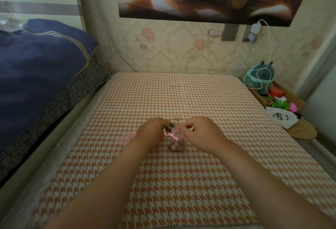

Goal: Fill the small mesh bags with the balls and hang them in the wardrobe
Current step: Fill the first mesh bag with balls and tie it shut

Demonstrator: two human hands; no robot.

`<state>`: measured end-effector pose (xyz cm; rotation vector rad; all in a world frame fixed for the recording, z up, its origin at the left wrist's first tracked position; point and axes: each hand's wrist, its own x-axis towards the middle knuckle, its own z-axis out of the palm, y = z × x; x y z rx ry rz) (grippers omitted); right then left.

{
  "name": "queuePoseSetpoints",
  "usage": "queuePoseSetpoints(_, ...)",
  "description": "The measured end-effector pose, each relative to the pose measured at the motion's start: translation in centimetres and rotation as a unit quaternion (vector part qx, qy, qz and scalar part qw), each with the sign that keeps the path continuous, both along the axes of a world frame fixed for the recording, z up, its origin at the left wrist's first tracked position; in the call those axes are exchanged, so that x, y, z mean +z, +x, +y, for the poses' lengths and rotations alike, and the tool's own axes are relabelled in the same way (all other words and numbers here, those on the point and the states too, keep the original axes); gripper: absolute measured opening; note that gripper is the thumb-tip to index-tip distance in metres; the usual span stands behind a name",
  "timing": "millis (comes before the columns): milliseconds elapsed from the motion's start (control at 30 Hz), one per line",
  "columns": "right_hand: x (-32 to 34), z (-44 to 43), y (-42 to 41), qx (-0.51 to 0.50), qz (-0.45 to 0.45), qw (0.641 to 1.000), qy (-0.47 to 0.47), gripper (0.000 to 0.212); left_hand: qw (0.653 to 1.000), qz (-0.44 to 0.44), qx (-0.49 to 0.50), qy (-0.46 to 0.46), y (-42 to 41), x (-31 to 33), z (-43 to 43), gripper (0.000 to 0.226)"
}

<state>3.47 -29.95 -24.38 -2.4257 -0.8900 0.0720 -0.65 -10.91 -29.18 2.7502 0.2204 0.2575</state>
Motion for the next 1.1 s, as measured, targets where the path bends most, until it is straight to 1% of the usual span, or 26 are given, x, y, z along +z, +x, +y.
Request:
queuePoseSetpoints(100,-0.1,0.1,0.1,-0.002,-0.003,1.000,-0.002,0.024,1.000,-0.010,0.014,0.019,0.3,-0.5,-0.1,0.041)
queuePoseSetpoints(200,-0.2,0.0,0.2,-0.005,0.001,1.000,-0.001,0.022,1.000,-0.021,0.016,0.001,0.9,-1.3,0.1,0.024)
queuePoseSetpoints(300,-0.2,0.0,0.1,-0.006,0.001,1.000,-0.005,0.022,0.996,-0.012,0.047,-0.070,1.1,-1.7,0.4,0.018)
queuePoseSetpoints(367,-0.1,0.0,0.1,-0.005,0.001,1.000,-0.007,0.022,0.990,-0.020,0.067,-0.124,0.9,-1.2,0.6,0.016)
queuePoseSetpoints(433,0.0,0.0,0.0,-0.004,0.005,1.000,-0.009,0.022,0.983,-0.051,0.074,-0.163,0.7,0.2,0.6,0.016)
queuePoseSetpoints(500,0.1,0.0,-0.2,-0.004,0.010,1.000,-0.013,0.024,0.976,-0.095,0.067,-0.183,0.1,2.3,0.1,0.016)
queuePoseSetpoints(567,0.3,0.0,-0.4,-0.005,0.014,1.000,-0.024,0.026,0.971,-0.127,0.045,-0.198,-0.8,4.3,-0.7,0.011)
queuePoseSetpoints(600,0.4,-0.1,-0.5,-0.005,0.012,0.999,-0.029,0.027,0.969,-0.129,0.028,-0.208,-1.2,5.1,-1.2,0.009)
queuePoseSetpoints(633,0.5,-0.1,-0.5,-0.006,0.011,0.999,-0.033,0.027,0.970,-0.122,0.010,-0.211,-1.6,5.6,-1.6,0.008)
queuePoseSetpoints(733,0.9,-0.3,-0.8,-0.008,0.015,0.999,-0.039,0.026,0.981,-0.078,-0.029,-0.176,-2.3,5.9,-2.6,0.008)
queuePoseSetpoints(867,1.0,-0.5,-1.0,-0.009,0.019,0.999,-0.047,0.024,0.990,-0.054,-0.028,-0.126,-2.5,5.1,-3.1,0.011)
queuePoseSetpoints(967,1.2,-0.9,-1.1,-0.006,0.023,0.999,-0.049,0.024,0.990,-0.030,-0.030,-0.137,-2.5,5.2,-3.4,0.012)
queuePoseSetpoints(1100,1.2,-1.2,-0.6,-0.010,0.027,0.999,-0.025,0.026,0.991,0.007,-0.032,-0.133,-2.6,5.6,-3.5,0.015)
